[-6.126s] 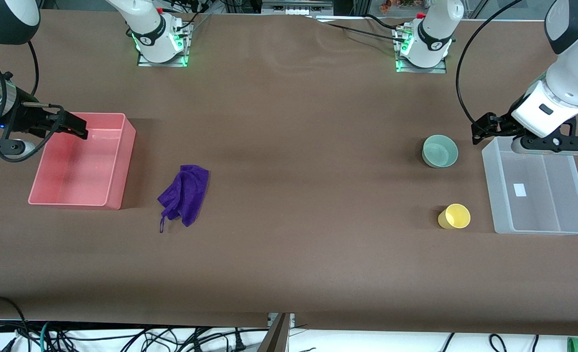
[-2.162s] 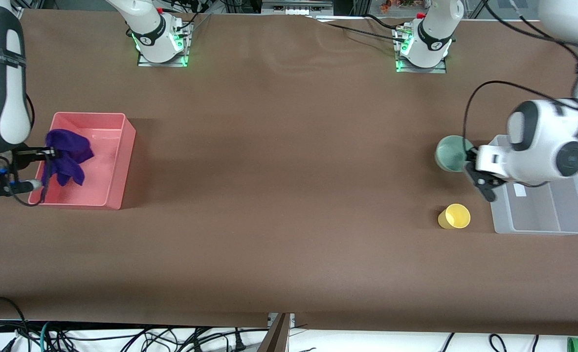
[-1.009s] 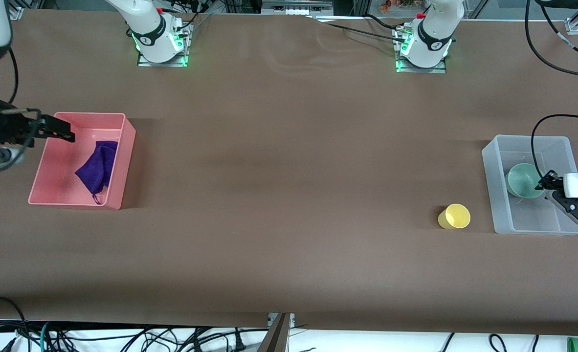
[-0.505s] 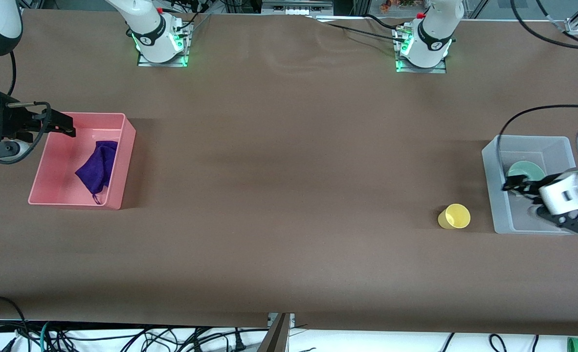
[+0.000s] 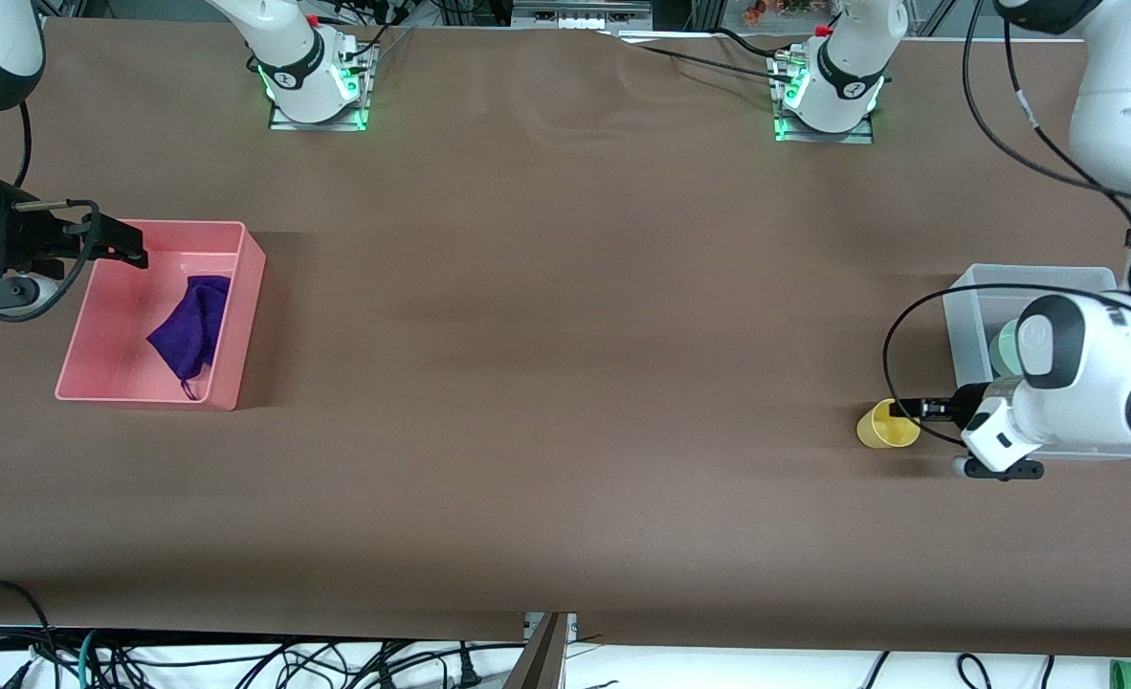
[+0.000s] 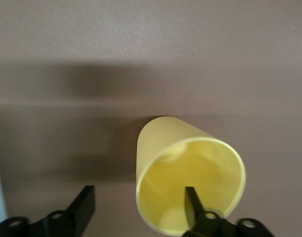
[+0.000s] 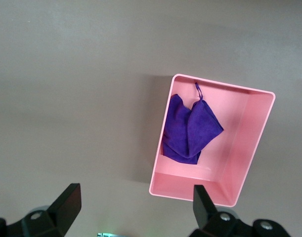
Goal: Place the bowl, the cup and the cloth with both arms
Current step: 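Open the left gripper and move it to the yellow cup, then grasp the yellow cup with the left gripper and lift it, then lower the yellow cup into the green bowl and open the left gripper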
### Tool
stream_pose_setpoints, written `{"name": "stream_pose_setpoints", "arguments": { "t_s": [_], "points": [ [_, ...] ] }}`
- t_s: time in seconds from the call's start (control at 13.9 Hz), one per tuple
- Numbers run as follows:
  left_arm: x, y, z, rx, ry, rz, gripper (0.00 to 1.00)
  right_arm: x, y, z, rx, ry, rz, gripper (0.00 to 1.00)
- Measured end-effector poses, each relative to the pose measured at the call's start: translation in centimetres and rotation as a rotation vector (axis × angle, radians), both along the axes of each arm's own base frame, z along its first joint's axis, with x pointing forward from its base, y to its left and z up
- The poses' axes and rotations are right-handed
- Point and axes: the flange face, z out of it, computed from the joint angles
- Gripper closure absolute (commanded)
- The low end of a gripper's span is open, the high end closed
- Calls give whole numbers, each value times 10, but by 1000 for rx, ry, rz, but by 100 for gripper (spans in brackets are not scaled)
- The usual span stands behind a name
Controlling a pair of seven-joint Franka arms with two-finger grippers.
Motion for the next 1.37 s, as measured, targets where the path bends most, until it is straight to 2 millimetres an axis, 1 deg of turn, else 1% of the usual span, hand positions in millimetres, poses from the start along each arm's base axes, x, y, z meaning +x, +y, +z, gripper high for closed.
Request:
{"name": "stream_pose_setpoints", "arguments": {
  "t_s": [0.07, 0.14, 0.22, 0.36, 0.5, 0.58, 0.65, 0.79, 0.94, 1.01, 1.08, 1.15, 1.23, 1.37],
  "points": [
    [0, -1, -8, -3, 1, 9, 100, 0, 0, 0, 0, -1, 1, 0],
    [2, -3, -9, -3, -3, 11, 100, 0, 1, 1, 0, -2, 2, 0],
    [3, -4, -7, -3, -9, 11, 100, 0, 3, 1, 1, -3, 5, 0],
    [9, -3, 3, 1, -29, 14, 100, 0, 8, 1, 1, -4, 13, 0],
    [12, 3, 18, 33, -45, 0, 100, 0, 11, 2, 0, -6, 20, 0],
    [11, 8, 29, 59, -37, -16, 100, 0, 12, 2, 0, -7, 21, 0],
    [8, 12, 44, 78, -17, -28, 100, 0, 12, 2, -1, -7, 21, 0],
    [-5, 17, 90, 104, 57, -49, 100, 0, 12, 2, -1, -7, 21, 0],
    [-28, 22, 138, 134, 154, -84, 100, 0, 12, 2, -3, -7, 7, 0],
    [-39, 32, 155, 181, 189, -122, 100, 0, 12, 2, -5, -8, -9, 0],
    [-46, 48, 164, 247, 208, -177, 100, 0, 12, 2, -7, -8, -24, 0],
    [-50, 67, 165, 306, 218, -236, 100, 0, 13, 2, -8, -9, -33, 0],
    [-52, 87, 158, 337, 209, -294, 100, 0, 13, 2, -9, -9, -36, 0],
    [-57, 126, 128, 348, 147, -399, 100, 0, 13, 2, -9, -9, -37, 0]
  ]
}}
